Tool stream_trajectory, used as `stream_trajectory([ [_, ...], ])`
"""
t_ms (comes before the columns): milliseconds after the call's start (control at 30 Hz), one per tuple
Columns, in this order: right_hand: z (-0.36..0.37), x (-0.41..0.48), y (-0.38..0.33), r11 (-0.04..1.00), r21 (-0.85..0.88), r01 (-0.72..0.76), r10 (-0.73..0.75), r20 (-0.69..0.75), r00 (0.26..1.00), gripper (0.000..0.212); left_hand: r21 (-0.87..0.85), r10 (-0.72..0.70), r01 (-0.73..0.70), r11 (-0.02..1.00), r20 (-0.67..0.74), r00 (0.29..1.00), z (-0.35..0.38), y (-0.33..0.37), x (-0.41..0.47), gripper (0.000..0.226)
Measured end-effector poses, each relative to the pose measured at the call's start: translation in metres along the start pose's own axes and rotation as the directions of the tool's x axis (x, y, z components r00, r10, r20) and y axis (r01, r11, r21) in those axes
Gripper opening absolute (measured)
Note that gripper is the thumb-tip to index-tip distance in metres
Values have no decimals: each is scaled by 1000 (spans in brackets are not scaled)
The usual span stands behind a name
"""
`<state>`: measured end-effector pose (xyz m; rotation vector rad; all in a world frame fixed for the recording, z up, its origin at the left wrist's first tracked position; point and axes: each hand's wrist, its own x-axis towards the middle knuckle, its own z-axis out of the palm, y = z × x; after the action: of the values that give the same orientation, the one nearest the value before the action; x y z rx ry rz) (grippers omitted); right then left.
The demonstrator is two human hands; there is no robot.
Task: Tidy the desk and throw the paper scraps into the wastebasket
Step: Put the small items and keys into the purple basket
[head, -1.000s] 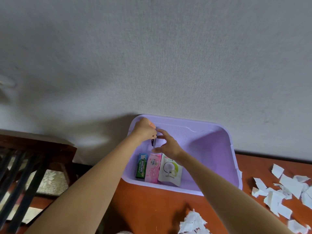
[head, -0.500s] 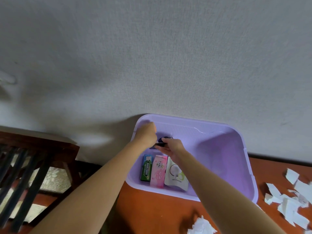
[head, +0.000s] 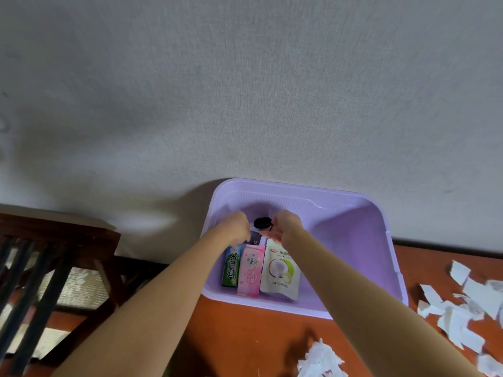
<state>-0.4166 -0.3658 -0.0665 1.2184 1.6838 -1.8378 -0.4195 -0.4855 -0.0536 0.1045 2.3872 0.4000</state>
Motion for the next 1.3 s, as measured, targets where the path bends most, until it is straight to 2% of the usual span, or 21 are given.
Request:
stream_trajectory([
  [100,-5,1,-1,992,-121,45,-45,6,999,12,3,4,-4,1000,63,998,0,6,-5,35],
  [167,-8,1,2,992,-119,39,-31,68,997,17,22,0,-1,1000,63,998,1,8,-4,38],
  [267,-11,-4,5,999,-38,-18,23,147,989,25,68,-18,15,998,31,999,3,11,-4,36],
  [400,-13,-9,7,997,73,-25,16,119,993,19,116,-26,30,993,-35,999,2,12,-6,31],
  [633,-39,-28,2,1000,-5,30,-29,74,997,19,109,-13,31,993,-167,986,-8,24,-24,23],
  [733,-63,-66,1,994,4,114,-113,95,989,27,0,41,-42,999,-245,969,-16,44,-49,20],
  [800,-85,-97,5,971,31,236,-238,103,966,23,-100,57,-91,991,-298,953,-18,62,-71,30],
  [900,-125,-137,17,909,32,416,-417,40,908,28,-201,90,-168,965,-346,934,-8,93,-114,39],
  [1000,-169,-171,40,880,24,474,-475,48,879,31,-244,149,-261,934,-398,905,19,121,-159,37],
  [1100,-217,-192,73,868,82,490,-494,42,868,28,-304,190,-311,901,-368,910,71,146,-196,26],
  [1167,-248,-194,103,887,26,461,-461,-10,887,23,-279,227,-309,909,-289,930,113,159,-212,22],
  [1233,-276,-187,139,908,-139,396,-409,-76,909,19,-281,215,-262,923,-187,959,154,167,-221,21],
  [1300,-305,-180,178,869,-389,306,-361,-76,929,15,-341,149,-167,925,-78,986,198,175,-231,23],
])
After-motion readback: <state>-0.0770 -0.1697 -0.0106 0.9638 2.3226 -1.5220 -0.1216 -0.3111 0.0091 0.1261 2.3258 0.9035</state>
